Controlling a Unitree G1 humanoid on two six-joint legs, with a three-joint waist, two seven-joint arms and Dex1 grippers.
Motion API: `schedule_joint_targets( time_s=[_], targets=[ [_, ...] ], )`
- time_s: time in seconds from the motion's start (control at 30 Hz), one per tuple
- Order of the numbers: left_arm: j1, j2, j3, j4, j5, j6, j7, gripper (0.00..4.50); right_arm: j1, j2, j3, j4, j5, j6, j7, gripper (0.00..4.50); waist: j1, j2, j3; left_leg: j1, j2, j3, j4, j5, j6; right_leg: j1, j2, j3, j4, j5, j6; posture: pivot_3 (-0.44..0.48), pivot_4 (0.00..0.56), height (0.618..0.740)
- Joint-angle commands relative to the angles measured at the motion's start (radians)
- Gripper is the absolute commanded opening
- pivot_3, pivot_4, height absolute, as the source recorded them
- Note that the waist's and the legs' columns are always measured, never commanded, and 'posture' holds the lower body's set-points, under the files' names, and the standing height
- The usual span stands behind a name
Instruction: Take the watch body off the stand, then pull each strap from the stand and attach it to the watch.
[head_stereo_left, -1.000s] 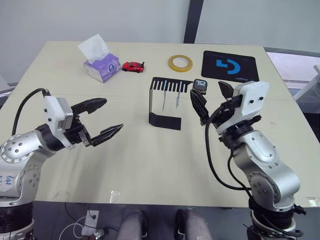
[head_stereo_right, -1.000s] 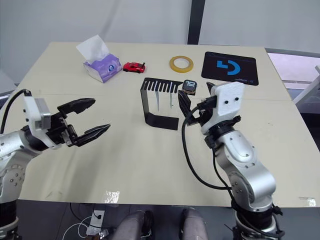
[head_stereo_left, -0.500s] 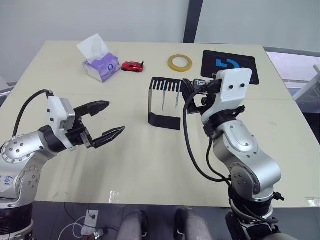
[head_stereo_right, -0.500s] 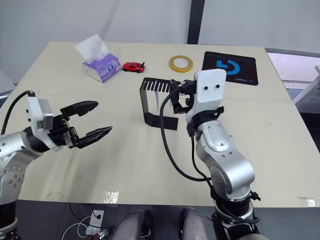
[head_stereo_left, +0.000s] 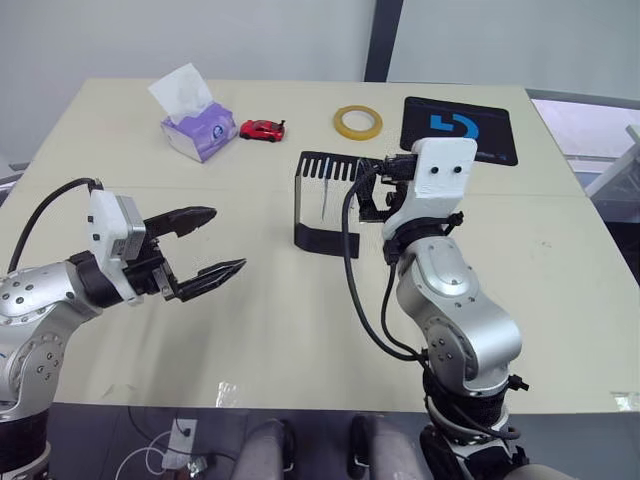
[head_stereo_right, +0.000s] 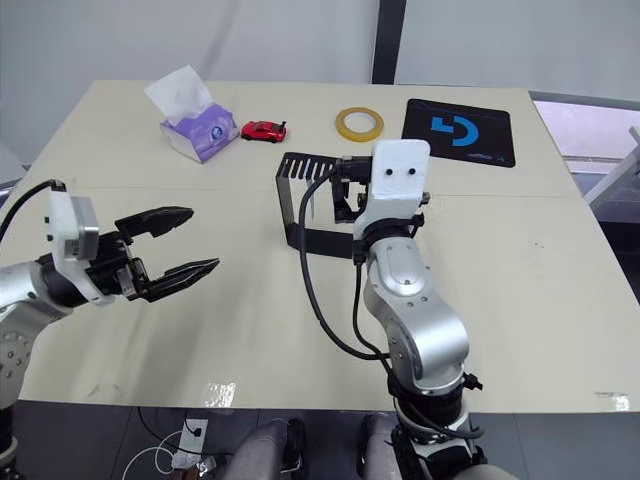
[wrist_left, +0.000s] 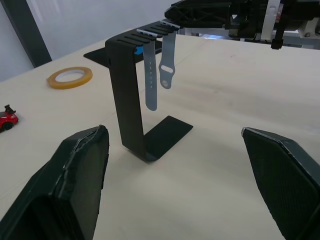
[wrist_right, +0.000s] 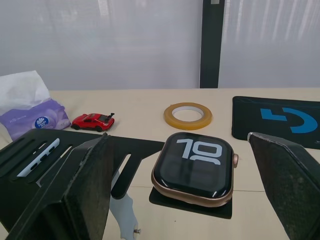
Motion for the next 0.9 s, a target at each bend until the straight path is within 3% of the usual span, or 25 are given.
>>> schedule_joint_targets(
  time_s=[0.03, 0.7, 0.8, 0.9],
  targets=[
    [-0.001, 0.018, 0.040, -0.041, -0.026, 0.003, -0.006, 4.50, -0.011, 0.027, 0.020, -0.013, -0.053, -0.037, -0.015, 4.44, 0.000, 0.000, 0.000, 0.000, 0.000, 0.000, 0.000, 0.000, 0.000, 0.000, 0.000, 0.000, 0.000, 0.000, 0.000, 0.000, 0.150, 0.740],
    [0.007, 0.024, 0.053, -0.062, -0.027, 0.018, 0.009, 4.50, -0.005, 0.120, 0.003, 0.031, -0.100, -0.094, -0.029, 4.44, 0.000, 0.000, 0.000, 0.000, 0.000, 0.000, 0.000, 0.000, 0.000, 0.000, 0.000, 0.000, 0.000, 0.000, 0.000, 0.000, 0.150, 0.740],
    [0.007, 0.024, 0.052, -0.063, -0.026, 0.018, 0.010, 4.50, -0.001, 0.126, -0.001, 0.032, -0.095, -0.098, -0.030, 3.68, 0.000, 0.000, 0.000, 0.000, 0.000, 0.000, 0.000, 0.000, 0.000, 0.000, 0.000, 0.000, 0.000, 0.000, 0.000, 0.000, 0.150, 0.740],
    [0.005, 0.024, 0.050, -0.062, -0.025, 0.016, 0.009, 4.50, 0.000, 0.133, -0.004, 0.033, -0.089, -0.100, -0.031, 2.11, 0.000, 0.000, 0.000, 0.000, 0.000, 0.000, 0.000, 0.000, 0.000, 0.000, 0.000, 0.000, 0.000, 0.000, 0.000, 0.000, 0.150, 0.740]
  ],
)
